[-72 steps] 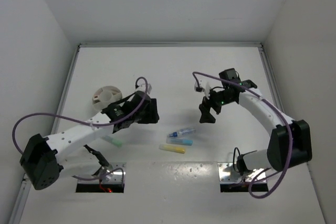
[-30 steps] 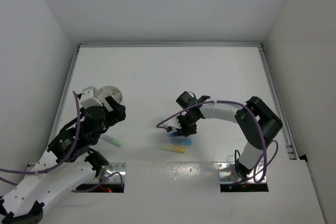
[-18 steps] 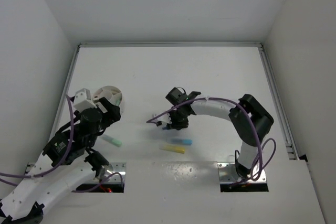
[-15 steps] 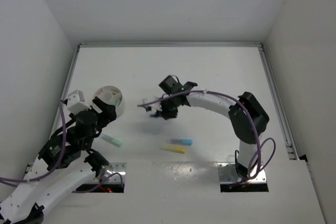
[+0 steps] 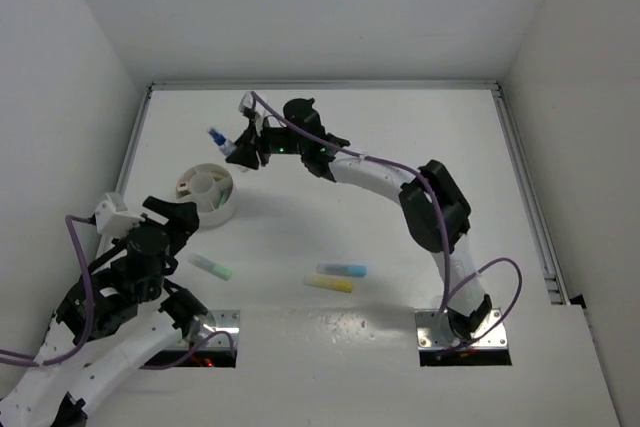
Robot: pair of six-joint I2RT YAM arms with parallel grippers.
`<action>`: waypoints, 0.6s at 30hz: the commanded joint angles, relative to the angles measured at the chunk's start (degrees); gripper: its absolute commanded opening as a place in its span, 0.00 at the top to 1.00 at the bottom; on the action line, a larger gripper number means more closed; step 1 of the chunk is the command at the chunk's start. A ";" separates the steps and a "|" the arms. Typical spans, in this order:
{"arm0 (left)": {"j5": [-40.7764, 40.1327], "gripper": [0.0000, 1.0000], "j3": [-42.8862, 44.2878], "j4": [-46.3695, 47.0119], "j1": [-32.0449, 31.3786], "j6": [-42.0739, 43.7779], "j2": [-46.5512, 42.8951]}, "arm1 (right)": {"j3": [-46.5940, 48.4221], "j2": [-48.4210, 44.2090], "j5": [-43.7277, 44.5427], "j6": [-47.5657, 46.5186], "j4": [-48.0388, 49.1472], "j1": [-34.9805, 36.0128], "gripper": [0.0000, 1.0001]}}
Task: Sort the stationery into containers
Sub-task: Place the stationery in the storage box.
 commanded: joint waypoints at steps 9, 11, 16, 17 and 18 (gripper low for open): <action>-1.89 0.22 0.29 4.66 0.53 -1.72 3.53 | 9.68 16.72 -13.35 26.46 49.21 0.03 1.00; -1.88 0.22 -1.03 5.28 0.53 -1.72 3.53 | 13.36 19.96 -13.35 28.38 50.96 0.03 1.00; -1.88 0.22 -1.56 5.81 0.53 0.21 3.01 | 20.05 24.45 -12.12 28.39 49.04 1.34 1.00; -1.88 0.22 -1.56 5.81 0.53 0.22 3.01 | 22.94 25.25 -11.59 28.39 48.52 1.35 1.00; -1.88 0.22 -1.56 5.81 0.53 0.22 2.48 | 24.53 26.22 -10.72 28.91 46.77 1.35 1.00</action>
